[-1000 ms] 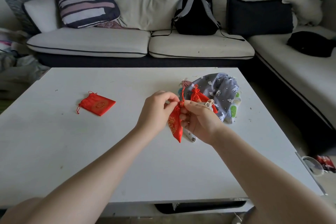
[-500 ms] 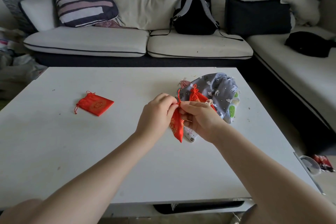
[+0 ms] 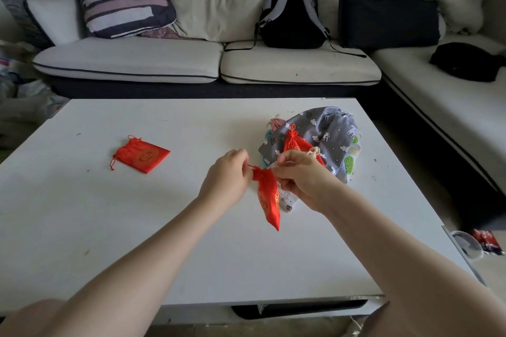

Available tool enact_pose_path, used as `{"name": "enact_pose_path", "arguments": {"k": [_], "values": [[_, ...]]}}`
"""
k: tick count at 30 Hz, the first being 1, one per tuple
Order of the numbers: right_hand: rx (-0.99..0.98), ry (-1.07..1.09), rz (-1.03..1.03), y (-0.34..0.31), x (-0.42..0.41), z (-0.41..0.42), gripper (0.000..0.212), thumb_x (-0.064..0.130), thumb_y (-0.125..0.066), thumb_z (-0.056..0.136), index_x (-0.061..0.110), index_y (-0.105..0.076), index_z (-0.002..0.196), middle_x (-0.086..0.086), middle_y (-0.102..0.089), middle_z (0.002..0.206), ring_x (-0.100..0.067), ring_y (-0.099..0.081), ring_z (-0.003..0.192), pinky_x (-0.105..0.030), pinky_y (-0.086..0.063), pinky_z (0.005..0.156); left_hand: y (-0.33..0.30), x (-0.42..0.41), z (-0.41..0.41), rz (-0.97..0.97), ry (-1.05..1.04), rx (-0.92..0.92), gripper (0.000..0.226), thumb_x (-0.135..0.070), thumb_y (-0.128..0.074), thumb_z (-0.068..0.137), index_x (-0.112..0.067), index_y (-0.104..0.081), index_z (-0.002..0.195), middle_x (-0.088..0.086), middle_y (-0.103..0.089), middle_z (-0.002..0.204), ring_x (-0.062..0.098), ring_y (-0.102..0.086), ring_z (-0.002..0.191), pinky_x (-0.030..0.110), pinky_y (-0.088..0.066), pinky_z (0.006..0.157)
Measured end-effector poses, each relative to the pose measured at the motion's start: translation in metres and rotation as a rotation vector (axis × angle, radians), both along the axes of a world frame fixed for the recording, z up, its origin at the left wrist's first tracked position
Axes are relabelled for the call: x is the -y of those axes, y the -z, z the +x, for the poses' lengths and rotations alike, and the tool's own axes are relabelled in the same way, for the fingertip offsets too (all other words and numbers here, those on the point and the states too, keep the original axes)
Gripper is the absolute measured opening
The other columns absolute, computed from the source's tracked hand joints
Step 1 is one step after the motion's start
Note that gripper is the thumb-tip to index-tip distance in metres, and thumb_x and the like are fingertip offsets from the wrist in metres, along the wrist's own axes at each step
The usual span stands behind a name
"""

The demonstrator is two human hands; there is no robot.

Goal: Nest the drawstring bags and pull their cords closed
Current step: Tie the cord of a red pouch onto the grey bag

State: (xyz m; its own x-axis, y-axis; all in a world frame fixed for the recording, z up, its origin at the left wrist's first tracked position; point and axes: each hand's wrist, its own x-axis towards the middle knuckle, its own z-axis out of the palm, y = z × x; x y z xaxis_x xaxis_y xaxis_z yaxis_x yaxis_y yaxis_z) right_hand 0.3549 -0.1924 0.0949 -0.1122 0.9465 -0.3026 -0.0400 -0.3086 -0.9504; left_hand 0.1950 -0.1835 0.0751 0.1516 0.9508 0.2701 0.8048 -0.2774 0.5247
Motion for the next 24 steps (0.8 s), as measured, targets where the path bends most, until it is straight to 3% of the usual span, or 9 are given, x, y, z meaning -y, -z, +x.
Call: {"name": "enact_pose_path", "arguments": {"k": [5,9,12,18,21,24], "values": [[0.027,0.042,0.021,0.008,-0.002,0.009,0.033,-0.016,-0.051,0.082,0.013,-0.044,0.070,-0.005,-0.043,0.060,-0.013,-0.042,0.053,-0.023,-0.034,0.053,0.005,-0.006,0.002,-0.121,0.017,0.083,0.015,-0.010,-0.046,0.088,-0.014,-0.043,0.074,0.010,-0.061,0.081,0.030,-0.063,0.075,0.039,-0.047,0.062],[-0.084,0.016,0.012,0.016,-0.001,0.006,0.034,-0.017,-0.048,0.083,0.014,-0.043,0.070,-0.004,-0.040,0.059,-0.015,-0.038,0.054,-0.025,-0.030,0.053,0.005,-0.012,0.004,-0.211,-0.011,0.080,0.012,-0.011,-0.045,0.088,-0.013,-0.046,0.076,0.012,-0.063,0.078,0.032,-0.064,0.075,0.039,-0.050,0.065],[-0.137,0.018,-0.049,0.023,0.001,0.017,0.032,-0.014,-0.049,0.084,0.015,-0.045,0.072,-0.003,-0.044,0.060,-0.014,-0.041,0.052,-0.022,-0.034,0.052,0.012,-0.012,0.013,-0.348,0.019,0.115,0.016,-0.014,-0.041,0.090,-0.017,-0.045,0.075,0.006,-0.061,0.077,0.023,-0.068,0.067,0.034,-0.052,0.062],[-0.149,0.101,-0.018,0.031,0.001,0.039,0.021,-0.002,-0.054,0.088,0.013,-0.050,0.074,-0.001,-0.053,0.065,-0.008,-0.051,0.057,-0.018,-0.046,0.056,0.018,-0.025,0.054,-0.721,0.074,0.682,0.017,-0.013,-0.039,0.098,-0.016,-0.048,0.084,0.002,-0.062,0.076,0.012,-0.064,0.059,0.021,-0.050,0.056],[-0.080,0.268,0.052,0.036,-0.015,0.037,0.016,0.003,-0.058,0.088,0.014,-0.053,0.078,-0.002,-0.060,0.073,-0.009,-0.057,0.062,-0.017,-0.053,0.061,0.018,-0.038,0.072,-0.729,0.058,0.896,0.013,-0.010,-0.042,0.097,-0.014,-0.053,0.102,0.003,-0.060,0.092,0.013,-0.058,0.076,0.023,-0.048,0.069],[0.122,0.284,0.087,0.050,-0.038,0.027,0.010,0.006,-0.060,0.087,0.015,-0.060,0.092,-0.007,-0.065,0.097,-0.019,-0.061,0.087,-0.032,-0.052,0.082,0.027,-0.049,0.057,-0.676,-0.020,0.768,0.039,-0.010,-0.041,0.096,-0.011,-0.040,0.135,0.003,-0.051,0.129,0.012,-0.050,0.105,0.024,-0.040,0.084]]}}
